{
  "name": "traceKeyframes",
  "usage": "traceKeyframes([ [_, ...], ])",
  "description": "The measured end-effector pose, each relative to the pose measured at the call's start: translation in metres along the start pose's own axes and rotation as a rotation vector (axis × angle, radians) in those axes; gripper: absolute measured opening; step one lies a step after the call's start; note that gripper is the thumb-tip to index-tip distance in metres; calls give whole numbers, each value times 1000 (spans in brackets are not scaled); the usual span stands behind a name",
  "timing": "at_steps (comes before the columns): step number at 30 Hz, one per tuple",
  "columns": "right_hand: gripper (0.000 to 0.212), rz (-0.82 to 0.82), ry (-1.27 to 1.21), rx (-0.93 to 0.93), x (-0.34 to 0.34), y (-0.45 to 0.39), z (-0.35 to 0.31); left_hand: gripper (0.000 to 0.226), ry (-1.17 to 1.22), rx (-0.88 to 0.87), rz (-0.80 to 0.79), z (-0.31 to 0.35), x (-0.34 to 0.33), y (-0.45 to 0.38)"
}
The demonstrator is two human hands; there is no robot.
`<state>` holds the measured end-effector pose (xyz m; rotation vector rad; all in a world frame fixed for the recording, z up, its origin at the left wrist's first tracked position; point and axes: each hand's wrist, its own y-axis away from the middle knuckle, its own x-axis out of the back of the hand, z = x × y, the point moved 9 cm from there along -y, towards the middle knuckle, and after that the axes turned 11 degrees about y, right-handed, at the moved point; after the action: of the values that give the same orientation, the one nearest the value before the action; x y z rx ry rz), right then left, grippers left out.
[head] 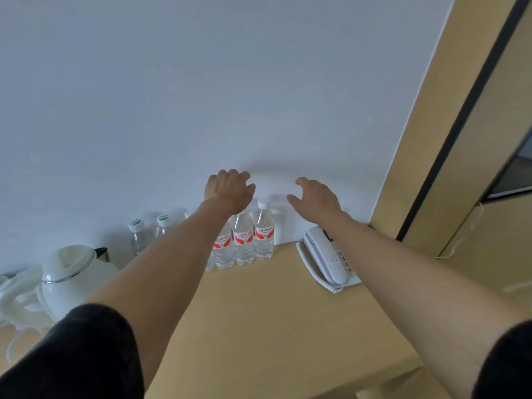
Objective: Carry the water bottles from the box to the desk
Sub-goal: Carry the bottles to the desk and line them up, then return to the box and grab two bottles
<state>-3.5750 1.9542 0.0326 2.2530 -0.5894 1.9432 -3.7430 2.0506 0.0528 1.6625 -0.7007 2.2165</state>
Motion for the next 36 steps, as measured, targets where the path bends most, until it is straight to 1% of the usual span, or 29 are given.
traceKeyframes([
  [5, 55, -2, 57, -157, 16, 47, 51, 47, 41, -182, -44, 68, -21, 3],
  [11, 53, -7, 123, -387, 33, 122, 122, 47, 89, -379, -120, 164, -53, 29],
  [16, 51, 2, 140, -575, 50, 187, 180, 47, 119, -558, -162, 249, -68, 64],
  [21, 52, 25, 179, -694, 74, 250, 230, 40, 159, -711, -165, 334, -72, 103],
  [23, 54, 37, 179, -747, 82, 279, 250, 35, 172, -770, -173, 368, -73, 125],
  [25, 59, 51, 169, -808, 88, 311, 270, 36, 159, -836, -198, 403, -78, 149],
  [29, 57, 51, 196, -911, 103, 377, 310, 46, 216, -918, -300, 471, -94, 198],
  [36, 59, -66, 260, -1065, 126, 500, 384, 52, 218, -1057, -483, 588, -121, 291],
])
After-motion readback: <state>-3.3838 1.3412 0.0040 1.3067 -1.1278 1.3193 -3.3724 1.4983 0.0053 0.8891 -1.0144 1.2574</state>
